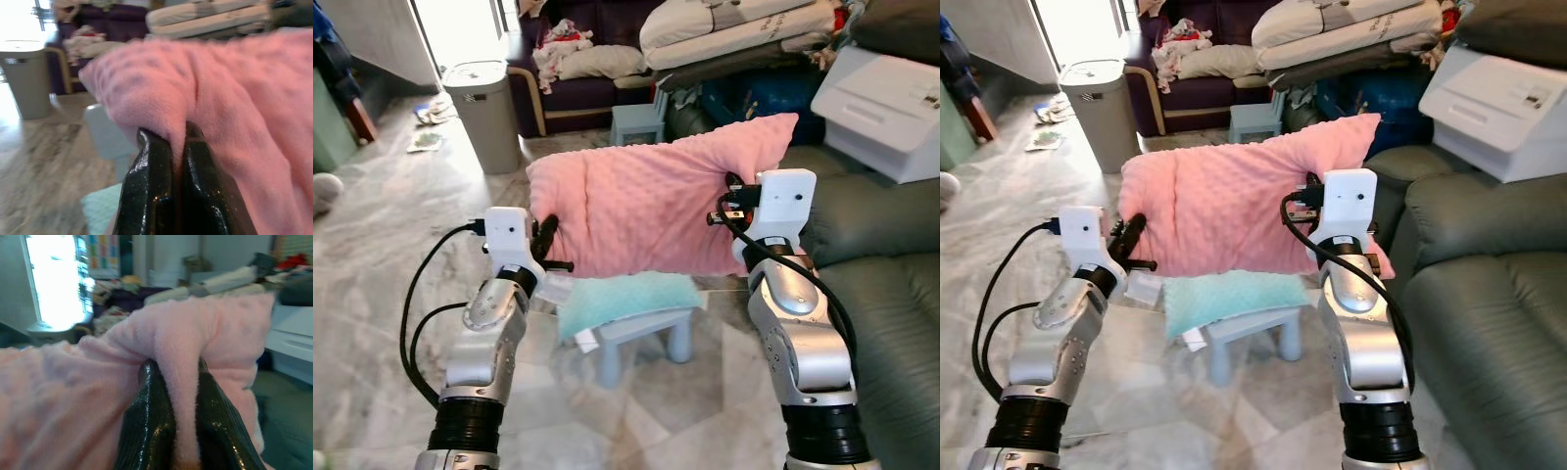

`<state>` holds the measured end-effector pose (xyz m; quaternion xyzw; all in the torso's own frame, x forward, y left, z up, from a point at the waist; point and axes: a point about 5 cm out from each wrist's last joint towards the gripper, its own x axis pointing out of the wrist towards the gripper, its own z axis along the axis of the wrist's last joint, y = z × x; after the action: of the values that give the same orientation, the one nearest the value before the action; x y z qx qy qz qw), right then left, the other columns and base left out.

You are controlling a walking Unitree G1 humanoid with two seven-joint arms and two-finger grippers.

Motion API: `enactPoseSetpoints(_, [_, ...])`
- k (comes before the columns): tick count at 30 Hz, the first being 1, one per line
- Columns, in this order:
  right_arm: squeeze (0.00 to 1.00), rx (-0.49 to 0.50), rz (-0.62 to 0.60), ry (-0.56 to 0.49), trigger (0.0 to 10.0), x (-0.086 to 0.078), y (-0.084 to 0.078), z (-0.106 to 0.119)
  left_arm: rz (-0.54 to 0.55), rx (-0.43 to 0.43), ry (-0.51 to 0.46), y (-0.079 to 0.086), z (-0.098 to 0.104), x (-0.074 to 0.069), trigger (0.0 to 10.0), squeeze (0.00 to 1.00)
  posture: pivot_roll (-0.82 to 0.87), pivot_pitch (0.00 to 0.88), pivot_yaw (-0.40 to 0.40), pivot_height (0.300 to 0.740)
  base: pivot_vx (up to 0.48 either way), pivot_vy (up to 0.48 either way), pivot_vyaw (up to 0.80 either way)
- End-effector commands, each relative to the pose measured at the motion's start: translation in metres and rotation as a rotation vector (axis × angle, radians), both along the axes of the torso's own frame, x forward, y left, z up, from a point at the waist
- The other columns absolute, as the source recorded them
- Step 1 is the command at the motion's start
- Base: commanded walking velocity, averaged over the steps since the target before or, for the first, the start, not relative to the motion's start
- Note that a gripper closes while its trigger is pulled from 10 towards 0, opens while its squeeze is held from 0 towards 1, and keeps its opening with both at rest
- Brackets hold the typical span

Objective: Move the pillow to the sofa

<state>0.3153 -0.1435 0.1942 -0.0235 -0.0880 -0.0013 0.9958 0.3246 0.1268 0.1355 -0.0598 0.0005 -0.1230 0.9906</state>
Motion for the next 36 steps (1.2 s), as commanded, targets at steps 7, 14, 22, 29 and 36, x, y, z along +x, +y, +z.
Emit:
enactPoseSetpoints(7, [0.00, 0.012, 0.018, -0.049, 10.0, 0.0001, 0.0047, 0.0116, -0.015, -0.009, -0.059, 0.0032, 0.0116, 0.0047, 10.0, 0.00, -0.18, 0.000, 0.035, 0.740, 0.000, 0.000, 0.00])
enactPoseSetpoints(14, [0.00, 0.012, 0.016, -0.040, 10.0, 0.0003, 0.0043, 0.0110, 0.014, -0.037, -0.040, 0.0067, 0.0103, 0.0056, 10.0, 0.00, -0.18, 0.000, 0.035, 0.740, 0.000, 0.000, -0.57])
enactPoseSetpoints(22, [0.00, 0.008, 0.017, -0.039, 10.0, 0.0001, 0.0041, 0.0112, -0.012, -0.051, -0.033, 0.0073, 0.0083, 0.0041, 10.0, 0.00, -0.18, 0.000, 0.033, 0.740, 0.000, 0.000, -0.80])
enactPoseSetpoints(29, [0.00, 0.006, 0.015, -0.038, 10.0, -0.0006, 0.0035, 0.0109, -0.028, -0.076, -0.027, 0.0056, 0.0069, 0.0025, 10.0, 0.00, -0.18, 0.000, 0.035, 0.740, 0.000, 0.000, -0.80])
enactPoseSetpoints(36, [0.00, 0.006, 0.012, -0.038, 10.0, -0.0009, 0.0030, 0.0107, -0.029, -0.077, -0.023, 0.0063, 0.0062, 0.0027, 10.0, 0.00, -0.19, 0.000, 0.038, 0.740, 0.000, 0.000, -0.79])
